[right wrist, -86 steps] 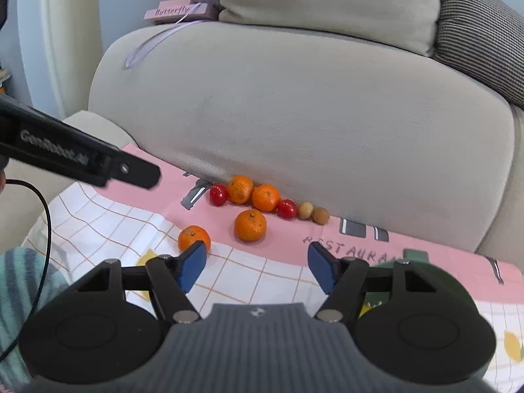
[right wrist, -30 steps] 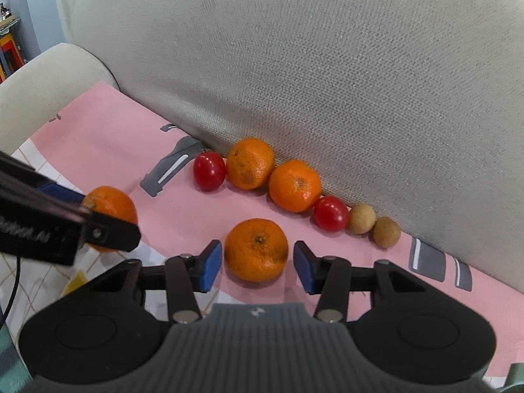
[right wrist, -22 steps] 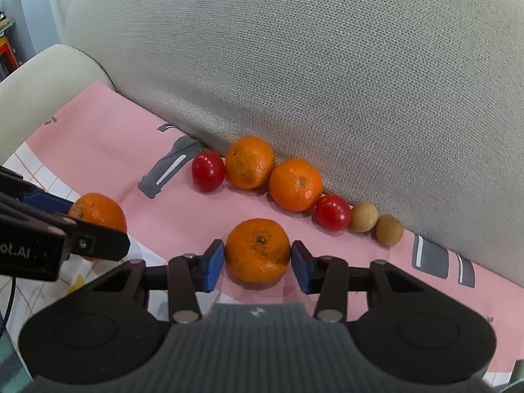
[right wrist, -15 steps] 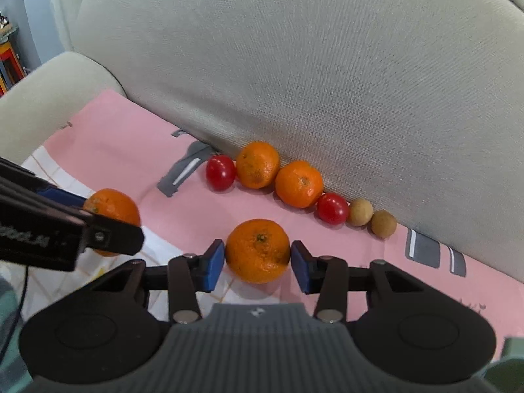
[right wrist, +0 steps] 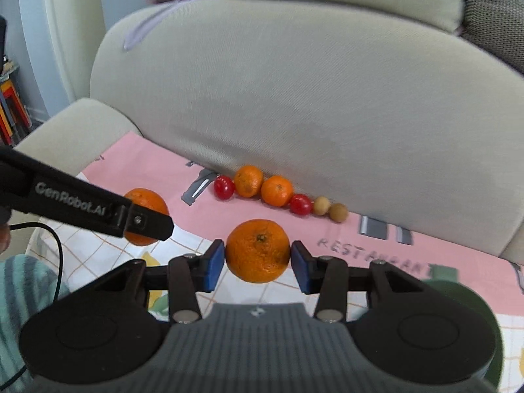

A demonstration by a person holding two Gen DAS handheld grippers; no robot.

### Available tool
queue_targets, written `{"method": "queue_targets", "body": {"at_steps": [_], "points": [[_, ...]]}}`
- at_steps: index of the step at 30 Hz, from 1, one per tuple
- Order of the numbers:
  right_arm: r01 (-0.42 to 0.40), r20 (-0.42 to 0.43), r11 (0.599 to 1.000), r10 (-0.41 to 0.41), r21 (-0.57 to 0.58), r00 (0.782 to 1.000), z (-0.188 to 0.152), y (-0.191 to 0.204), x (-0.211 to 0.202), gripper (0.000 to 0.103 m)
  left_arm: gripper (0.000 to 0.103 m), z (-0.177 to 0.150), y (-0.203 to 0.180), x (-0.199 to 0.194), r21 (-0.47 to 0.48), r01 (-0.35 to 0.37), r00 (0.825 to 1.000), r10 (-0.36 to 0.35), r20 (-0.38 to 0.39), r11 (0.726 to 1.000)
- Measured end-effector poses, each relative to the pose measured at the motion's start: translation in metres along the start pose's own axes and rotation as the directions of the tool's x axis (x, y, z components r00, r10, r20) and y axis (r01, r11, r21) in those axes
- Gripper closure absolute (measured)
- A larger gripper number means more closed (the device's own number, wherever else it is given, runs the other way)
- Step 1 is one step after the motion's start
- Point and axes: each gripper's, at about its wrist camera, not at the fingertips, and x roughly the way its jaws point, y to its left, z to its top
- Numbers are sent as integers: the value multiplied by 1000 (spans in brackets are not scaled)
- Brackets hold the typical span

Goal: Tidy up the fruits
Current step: 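Grasp a mandarin with the left tool while the right tool grasps another mandarin, then carry both mandarins into the green colander and open both tools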

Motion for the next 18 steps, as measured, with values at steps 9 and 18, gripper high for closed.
{"method": "queue_targets", "body": {"at_steps": [9,18], "points": [[10,74,1000,-11,1,997,-27,-14,-63,61,54,-22,-55,-24,124,22,999,-26,29,992],[74,79,997,-76,23,994,-55,-40,-99,61,54,-39,-107,-21,227,53,998,-56,4,973]]}}
